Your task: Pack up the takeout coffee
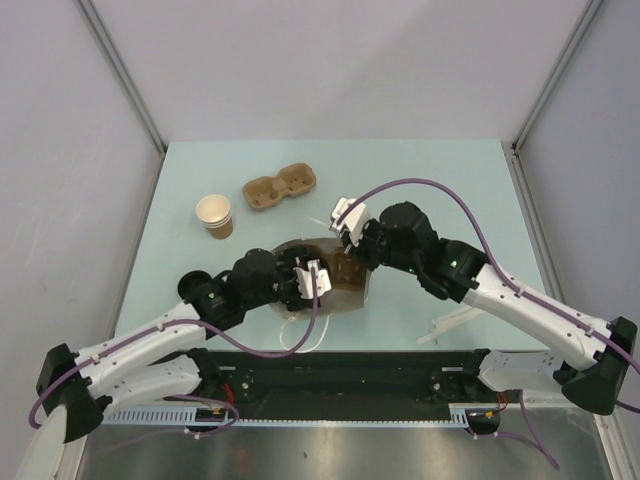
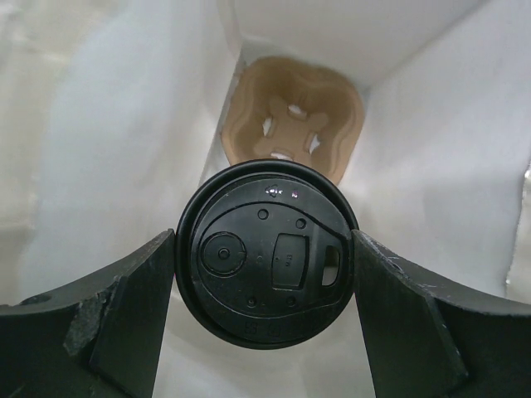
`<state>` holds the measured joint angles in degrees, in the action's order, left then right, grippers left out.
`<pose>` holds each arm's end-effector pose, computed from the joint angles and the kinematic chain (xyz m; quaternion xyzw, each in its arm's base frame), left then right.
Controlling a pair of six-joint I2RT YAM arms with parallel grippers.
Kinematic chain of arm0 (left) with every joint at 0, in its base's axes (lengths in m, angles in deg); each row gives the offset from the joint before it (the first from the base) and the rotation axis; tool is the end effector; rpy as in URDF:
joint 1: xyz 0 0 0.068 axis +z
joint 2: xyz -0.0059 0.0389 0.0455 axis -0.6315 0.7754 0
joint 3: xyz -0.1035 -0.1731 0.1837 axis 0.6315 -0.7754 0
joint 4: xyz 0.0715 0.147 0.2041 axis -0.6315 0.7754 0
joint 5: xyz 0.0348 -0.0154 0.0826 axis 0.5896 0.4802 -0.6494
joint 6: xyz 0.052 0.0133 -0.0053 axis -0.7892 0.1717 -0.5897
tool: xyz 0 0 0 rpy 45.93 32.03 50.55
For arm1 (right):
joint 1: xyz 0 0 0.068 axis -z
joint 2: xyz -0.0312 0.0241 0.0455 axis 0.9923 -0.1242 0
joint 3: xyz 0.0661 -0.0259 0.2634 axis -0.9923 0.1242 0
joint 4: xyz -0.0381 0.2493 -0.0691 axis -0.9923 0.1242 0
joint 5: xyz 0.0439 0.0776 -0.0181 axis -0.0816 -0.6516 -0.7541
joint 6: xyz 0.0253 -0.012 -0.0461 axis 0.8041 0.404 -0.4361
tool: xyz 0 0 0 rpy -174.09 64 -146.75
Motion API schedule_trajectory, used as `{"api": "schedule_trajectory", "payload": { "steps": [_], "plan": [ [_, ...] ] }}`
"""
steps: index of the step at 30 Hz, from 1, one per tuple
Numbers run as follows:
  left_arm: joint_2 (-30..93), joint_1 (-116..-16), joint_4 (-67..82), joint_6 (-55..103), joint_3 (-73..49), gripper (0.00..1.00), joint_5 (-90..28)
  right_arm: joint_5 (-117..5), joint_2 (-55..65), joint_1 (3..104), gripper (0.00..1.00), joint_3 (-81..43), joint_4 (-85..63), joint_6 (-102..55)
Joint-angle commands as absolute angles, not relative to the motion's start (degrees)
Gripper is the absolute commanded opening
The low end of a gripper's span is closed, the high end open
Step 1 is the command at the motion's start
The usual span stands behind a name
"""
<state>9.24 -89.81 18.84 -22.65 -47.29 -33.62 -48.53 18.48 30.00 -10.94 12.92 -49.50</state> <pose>0.1323 -0.1669 0.2664 0.5948 0.6027 -0.1122 0.5199 0.1599 0.2113 0.3712 -0.4960 0.6795 0.1571 0.5173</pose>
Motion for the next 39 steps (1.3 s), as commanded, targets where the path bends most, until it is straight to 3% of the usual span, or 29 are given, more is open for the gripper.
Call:
{"api": "schedule_trajectory", "payload": {
  "steps": [1, 39],
  "plan": [
    [5.12, -92.07, 14.18, -25.06, -50.33, 0.00, -35.20, -44.88, 21.60, 27.41, 0.00, -8.33, 9.09, -48.83],
    [17.24, -96.03, -6.83, -25.59, -51.48, 0.00, -27.12, -50.32, 21.25, 26.88, 0.00, -8.06, 9.09, -44.78]
  ]
}}
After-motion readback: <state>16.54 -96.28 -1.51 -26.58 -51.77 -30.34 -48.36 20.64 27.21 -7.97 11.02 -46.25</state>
